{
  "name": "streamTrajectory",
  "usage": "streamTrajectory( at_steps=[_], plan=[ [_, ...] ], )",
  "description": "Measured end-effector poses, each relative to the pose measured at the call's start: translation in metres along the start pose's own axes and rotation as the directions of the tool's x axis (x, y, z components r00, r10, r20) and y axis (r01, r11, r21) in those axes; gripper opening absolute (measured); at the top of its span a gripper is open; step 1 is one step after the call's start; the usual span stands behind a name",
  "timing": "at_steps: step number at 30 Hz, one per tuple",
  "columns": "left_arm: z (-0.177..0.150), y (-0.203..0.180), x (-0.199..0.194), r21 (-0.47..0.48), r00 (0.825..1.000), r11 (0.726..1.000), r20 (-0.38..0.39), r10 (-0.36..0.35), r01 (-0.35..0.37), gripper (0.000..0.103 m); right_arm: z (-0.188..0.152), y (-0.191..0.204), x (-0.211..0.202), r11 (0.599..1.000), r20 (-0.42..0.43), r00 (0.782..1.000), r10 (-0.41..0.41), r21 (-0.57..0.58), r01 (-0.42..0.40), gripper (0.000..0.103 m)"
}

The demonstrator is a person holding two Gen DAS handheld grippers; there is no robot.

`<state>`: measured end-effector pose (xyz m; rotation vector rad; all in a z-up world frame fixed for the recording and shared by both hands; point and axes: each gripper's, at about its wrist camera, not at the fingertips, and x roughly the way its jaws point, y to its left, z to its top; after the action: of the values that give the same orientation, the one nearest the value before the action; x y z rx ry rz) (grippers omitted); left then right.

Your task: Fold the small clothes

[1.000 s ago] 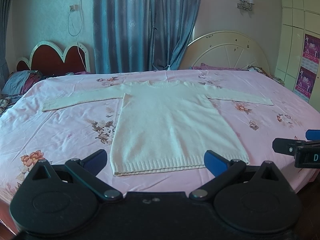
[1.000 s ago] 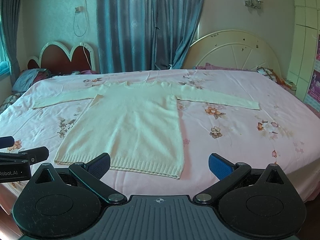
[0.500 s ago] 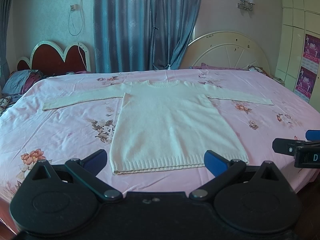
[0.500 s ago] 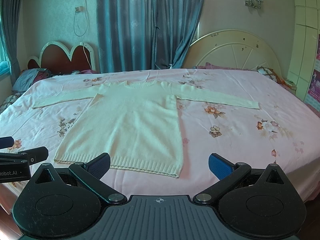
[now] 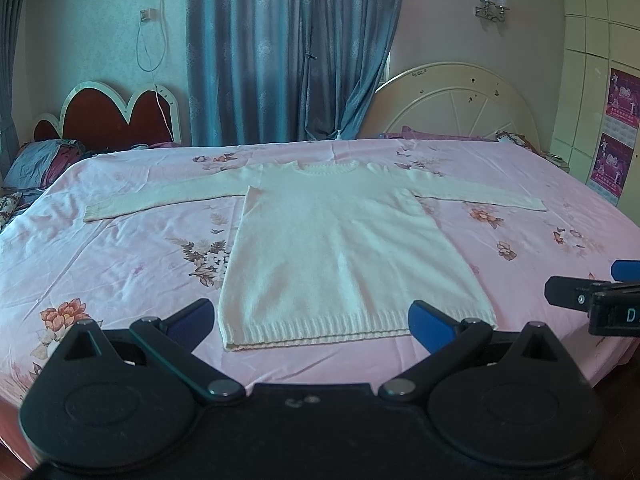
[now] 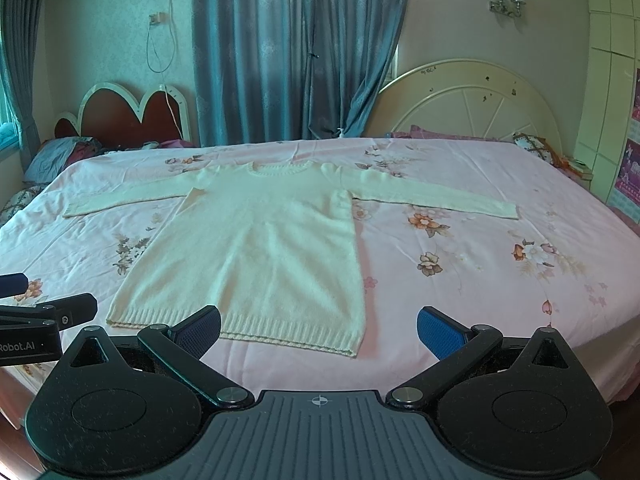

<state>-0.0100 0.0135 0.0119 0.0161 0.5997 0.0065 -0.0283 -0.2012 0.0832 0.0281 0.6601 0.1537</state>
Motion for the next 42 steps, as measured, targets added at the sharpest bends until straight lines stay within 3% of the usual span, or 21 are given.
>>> streamTrajectory(
  at_steps=[26,33,42],
  plan=[
    [0.003,0.005,0.012,-0.003,1.0,1.0,-0.01,0.016,-0.016,0.103,0.004,-0.014,0.014,1.0,0.0,1.0,-0.01,0.02,0.01,0.103],
    [0.02,0.015,0.058,-0.016,1.0,1.0,-0.028,0.0,0.0,0.103,0.021,-0.027,0.049,0.997,0.001,0.999,-0.052,0.055,0.051,0.103],
    [0.065,0.026,0.146,-0.005,0.998,0.999,-0.035,-0.054,0.054,0.103,0.068,-0.044,0.13,0.985,-0.01,0.99,-0.143,0.091,0.144,0.103]
  ],
)
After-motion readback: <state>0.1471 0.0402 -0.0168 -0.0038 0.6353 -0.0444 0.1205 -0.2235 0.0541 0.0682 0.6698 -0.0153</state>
